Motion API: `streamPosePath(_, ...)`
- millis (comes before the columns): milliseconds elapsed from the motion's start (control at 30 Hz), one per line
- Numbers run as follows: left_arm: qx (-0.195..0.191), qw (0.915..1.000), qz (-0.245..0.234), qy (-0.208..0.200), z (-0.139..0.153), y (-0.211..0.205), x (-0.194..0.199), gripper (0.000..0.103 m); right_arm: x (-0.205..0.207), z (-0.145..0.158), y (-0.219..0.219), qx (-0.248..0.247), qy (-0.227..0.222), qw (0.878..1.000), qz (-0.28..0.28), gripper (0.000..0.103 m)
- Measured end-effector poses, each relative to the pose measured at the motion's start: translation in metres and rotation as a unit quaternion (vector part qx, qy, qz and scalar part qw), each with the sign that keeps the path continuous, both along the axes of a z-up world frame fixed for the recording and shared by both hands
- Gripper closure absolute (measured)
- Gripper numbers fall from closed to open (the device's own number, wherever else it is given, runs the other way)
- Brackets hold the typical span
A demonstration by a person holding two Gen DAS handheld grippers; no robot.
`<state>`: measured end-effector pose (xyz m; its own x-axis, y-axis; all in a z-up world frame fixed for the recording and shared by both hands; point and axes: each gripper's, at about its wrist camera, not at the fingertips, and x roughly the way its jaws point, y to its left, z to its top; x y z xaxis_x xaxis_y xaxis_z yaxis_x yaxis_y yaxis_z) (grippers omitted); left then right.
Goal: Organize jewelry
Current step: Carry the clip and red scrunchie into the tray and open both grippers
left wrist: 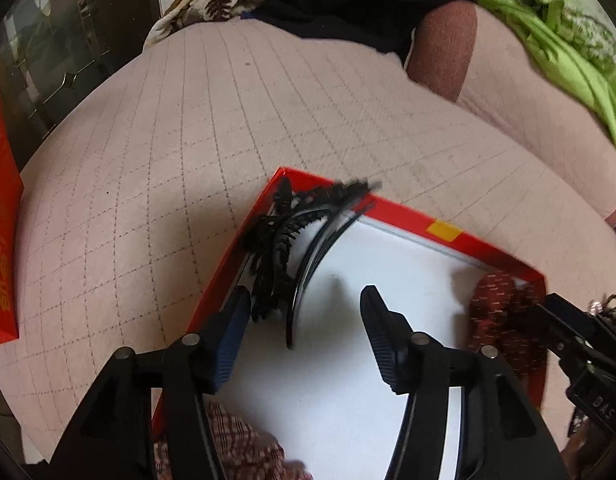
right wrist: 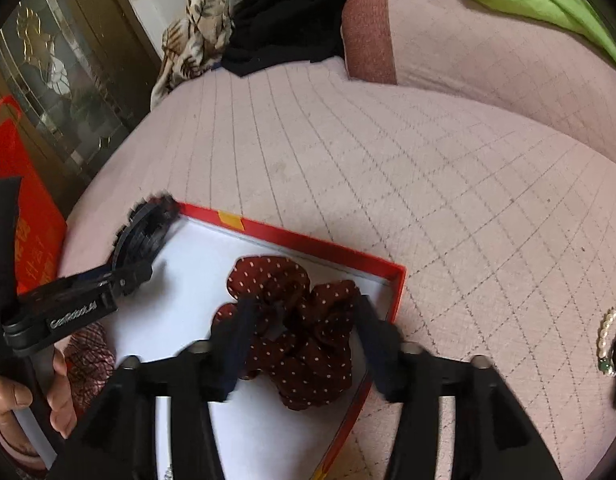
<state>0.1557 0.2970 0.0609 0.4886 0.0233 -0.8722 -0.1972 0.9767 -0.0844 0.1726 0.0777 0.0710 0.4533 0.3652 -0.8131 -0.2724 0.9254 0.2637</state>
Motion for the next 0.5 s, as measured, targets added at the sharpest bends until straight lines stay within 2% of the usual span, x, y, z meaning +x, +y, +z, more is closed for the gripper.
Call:
streamPosePath(267, 0.003, 0.9996, 0.004, -0.027, 0.038, -0.014, -0.040, 0.045, -0.035, 0.029, -0.037, 0.019, -0.012, 1.000, -0.017, 0.037)
streamPosePath(433, 0.035, 0.9983, 0.007, -0.046, 0.058, -0.040, -0.077, 0.045, -0.080, 0.031, -0.083, 0.052, 0.005, 0.997, -0.048, 0.037)
streamPosePath(500, 0.029, 0.9978, -0.008, -0.060, 0.066, -0.058, -0.094, 0.045, -0.100, 0.028, -0.103, 0.061, 0.015, 0.996, -0.059, 0.037)
